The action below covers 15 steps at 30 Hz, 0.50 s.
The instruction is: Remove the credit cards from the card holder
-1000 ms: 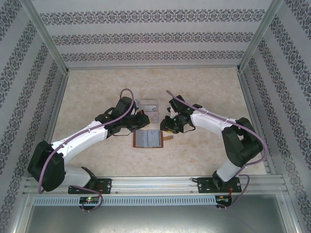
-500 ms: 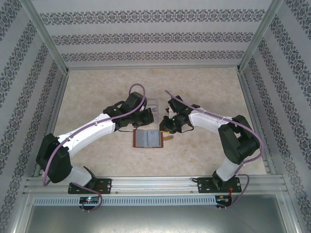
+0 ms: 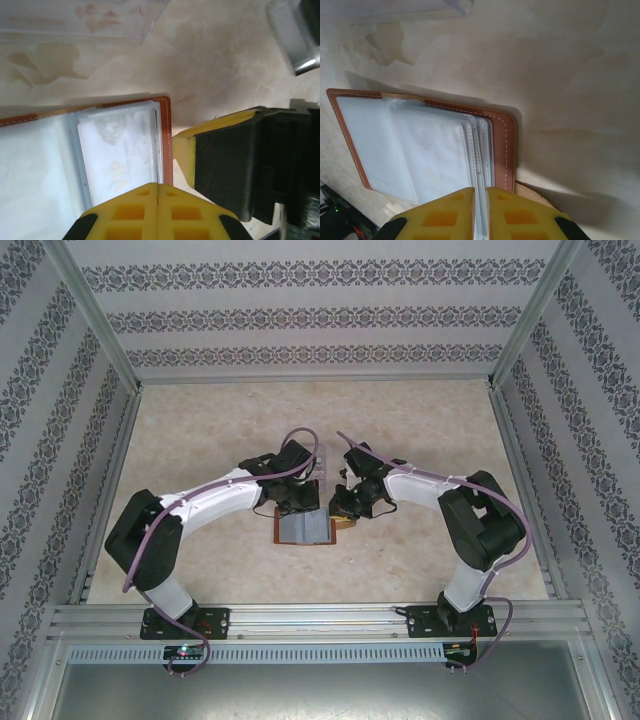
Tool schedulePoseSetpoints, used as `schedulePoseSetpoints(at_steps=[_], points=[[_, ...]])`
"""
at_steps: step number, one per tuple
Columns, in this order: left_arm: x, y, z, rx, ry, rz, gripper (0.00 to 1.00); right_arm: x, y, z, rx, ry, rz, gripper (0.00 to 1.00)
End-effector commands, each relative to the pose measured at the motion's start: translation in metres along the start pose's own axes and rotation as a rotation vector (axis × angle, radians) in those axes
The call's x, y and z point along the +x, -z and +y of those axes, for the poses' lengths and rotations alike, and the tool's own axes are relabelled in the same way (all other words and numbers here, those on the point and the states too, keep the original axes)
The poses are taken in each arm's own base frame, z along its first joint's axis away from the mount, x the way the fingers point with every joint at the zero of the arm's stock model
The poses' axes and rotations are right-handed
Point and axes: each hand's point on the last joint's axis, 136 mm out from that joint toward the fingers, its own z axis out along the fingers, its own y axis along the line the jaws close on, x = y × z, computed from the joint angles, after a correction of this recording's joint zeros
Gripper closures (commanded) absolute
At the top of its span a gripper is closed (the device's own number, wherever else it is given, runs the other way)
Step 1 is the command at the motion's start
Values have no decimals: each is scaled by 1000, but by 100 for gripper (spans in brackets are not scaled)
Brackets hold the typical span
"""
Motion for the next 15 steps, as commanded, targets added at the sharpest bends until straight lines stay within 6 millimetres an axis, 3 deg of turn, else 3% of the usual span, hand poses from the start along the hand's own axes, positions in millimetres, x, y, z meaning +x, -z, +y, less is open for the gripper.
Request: schedulePoseSetpoints(at_steps=[1, 5, 15], points=[[5, -6, -9, 33, -14, 56, 100, 9, -11, -5, -1, -1, 34, 84], [9, -15, -9, 58, 6, 90, 100, 11, -15, -7, -3, -4, 44, 85], [21, -35, 16, 19, 62, 164, 100, 11, -17, -9, -3, -10, 45, 86]])
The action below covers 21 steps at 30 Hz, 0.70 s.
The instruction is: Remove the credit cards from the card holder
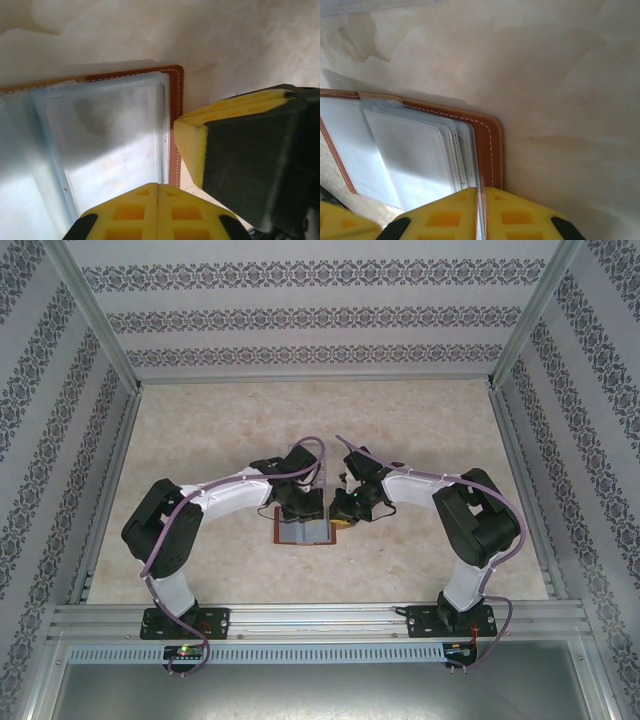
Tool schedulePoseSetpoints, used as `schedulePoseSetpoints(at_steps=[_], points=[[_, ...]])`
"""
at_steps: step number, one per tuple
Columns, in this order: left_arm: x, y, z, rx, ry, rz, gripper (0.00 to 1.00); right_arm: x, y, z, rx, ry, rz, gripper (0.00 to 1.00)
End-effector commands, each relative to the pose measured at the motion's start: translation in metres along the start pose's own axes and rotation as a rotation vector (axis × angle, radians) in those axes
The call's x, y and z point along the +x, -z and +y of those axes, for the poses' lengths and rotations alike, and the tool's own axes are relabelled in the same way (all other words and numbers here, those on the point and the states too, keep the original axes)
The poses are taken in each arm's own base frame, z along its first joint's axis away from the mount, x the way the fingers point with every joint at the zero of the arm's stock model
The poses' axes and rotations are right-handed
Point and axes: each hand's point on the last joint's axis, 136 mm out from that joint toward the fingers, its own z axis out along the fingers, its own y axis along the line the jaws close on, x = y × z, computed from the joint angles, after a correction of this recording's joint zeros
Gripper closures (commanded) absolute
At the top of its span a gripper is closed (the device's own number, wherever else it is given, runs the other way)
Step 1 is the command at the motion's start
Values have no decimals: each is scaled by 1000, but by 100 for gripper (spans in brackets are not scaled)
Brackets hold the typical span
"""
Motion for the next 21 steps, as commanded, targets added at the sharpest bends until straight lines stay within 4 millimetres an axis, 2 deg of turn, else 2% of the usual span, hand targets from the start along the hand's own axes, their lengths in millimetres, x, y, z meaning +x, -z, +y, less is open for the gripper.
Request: schedulePoseSetpoints(at_steps=[1, 9, 21], points=[[1, -7, 13, 0, 34, 18, 100, 8, -7, -2, 1, -4, 27, 86], [6, -16, 41, -32, 85, 29, 100, 7, -3, -2, 7, -4, 17, 85], [6, -12, 59, -39, 133, -19, 100, 7, 6, 5, 2, 1, -2, 84]])
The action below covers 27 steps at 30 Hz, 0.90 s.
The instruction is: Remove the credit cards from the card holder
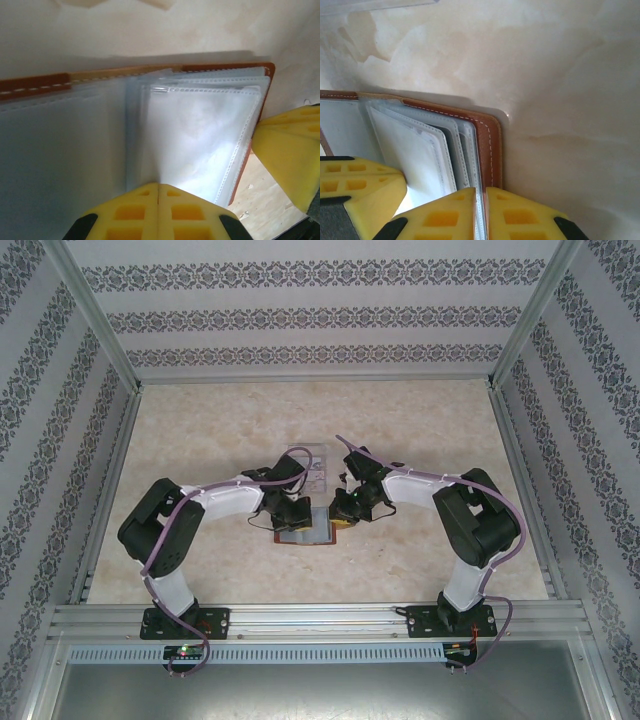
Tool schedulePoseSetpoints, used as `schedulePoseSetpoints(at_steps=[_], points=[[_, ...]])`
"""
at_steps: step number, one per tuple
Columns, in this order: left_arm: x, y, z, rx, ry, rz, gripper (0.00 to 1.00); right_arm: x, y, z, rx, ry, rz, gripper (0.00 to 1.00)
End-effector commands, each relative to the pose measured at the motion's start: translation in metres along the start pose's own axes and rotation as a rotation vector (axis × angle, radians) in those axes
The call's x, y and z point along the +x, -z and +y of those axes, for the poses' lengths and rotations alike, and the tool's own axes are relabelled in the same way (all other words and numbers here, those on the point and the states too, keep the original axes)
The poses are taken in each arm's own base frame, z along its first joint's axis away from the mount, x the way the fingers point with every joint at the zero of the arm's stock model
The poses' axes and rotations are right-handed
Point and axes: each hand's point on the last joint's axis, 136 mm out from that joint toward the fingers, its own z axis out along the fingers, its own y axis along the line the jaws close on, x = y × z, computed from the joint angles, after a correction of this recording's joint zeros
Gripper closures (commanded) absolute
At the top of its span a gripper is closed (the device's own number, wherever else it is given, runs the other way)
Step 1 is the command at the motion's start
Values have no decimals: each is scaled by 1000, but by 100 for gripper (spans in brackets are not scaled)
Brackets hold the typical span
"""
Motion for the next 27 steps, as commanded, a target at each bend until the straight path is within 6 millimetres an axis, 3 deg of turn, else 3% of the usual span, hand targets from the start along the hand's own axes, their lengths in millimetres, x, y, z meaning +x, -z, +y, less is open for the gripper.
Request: schedulePoseSetpoints(at_steps=[1, 7, 17, 22, 27], points=[[-4, 1, 16, -18, 53, -27, 100, 6, 8, 7, -5, 3, -6, 83], [-4, -3, 19, 52, 100, -33, 100, 5, 14, 19, -50, 13, -17, 76], [-4, -5, 16, 83, 97, -20, 100, 2, 32, 41, -89, 44, -77, 74], [-4, -4, 14, 98, 98, -18, 100, 7, 24, 52, -125, 64, -45, 72], [-3, -3, 12, 109, 101, -18, 100, 10, 11, 49, -110, 55, -15, 70]])
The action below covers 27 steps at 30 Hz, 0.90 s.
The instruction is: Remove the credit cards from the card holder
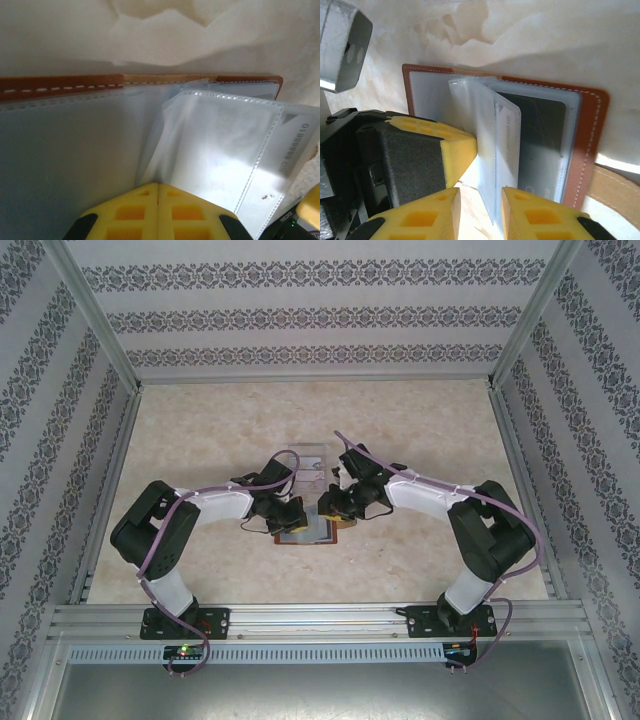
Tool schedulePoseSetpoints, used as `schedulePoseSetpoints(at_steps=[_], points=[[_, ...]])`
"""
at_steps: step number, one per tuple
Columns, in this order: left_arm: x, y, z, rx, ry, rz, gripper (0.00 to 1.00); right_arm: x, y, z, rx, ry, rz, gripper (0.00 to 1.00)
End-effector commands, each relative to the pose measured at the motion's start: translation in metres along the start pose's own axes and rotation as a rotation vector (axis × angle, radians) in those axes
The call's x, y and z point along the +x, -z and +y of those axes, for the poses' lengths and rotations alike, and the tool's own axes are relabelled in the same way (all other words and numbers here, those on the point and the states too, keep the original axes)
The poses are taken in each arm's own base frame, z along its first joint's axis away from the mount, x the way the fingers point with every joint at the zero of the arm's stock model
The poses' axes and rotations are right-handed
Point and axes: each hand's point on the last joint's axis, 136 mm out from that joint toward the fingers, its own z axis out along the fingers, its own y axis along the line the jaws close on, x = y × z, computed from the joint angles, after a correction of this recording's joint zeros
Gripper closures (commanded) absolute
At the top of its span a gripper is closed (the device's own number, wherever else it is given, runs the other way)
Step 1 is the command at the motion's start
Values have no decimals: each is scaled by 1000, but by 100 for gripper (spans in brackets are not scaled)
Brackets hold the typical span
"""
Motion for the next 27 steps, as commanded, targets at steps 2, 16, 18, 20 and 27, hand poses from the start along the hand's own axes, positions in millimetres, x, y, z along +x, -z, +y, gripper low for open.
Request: schedulePoseSetpoints(at_steps=[2, 16, 18, 20, 27], points=[[0, 0, 6, 5, 26, -6, 100, 2, -12, 0, 2, -18, 30, 70], [-1, -1, 0, 43, 29, -6, 100, 1, -28, -1, -37, -41, 49, 67], [-2, 1, -2, 54, 27, -12, 100, 0, -28, 4, -59, -40, 47, 68], [-3, 5, -5, 65, 25, -23, 100, 0, -29, 7, -71, -37, 46, 69], [-11, 31, -15, 87, 12, -85, 100, -1, -29, 11, -84, -38, 46, 69]])
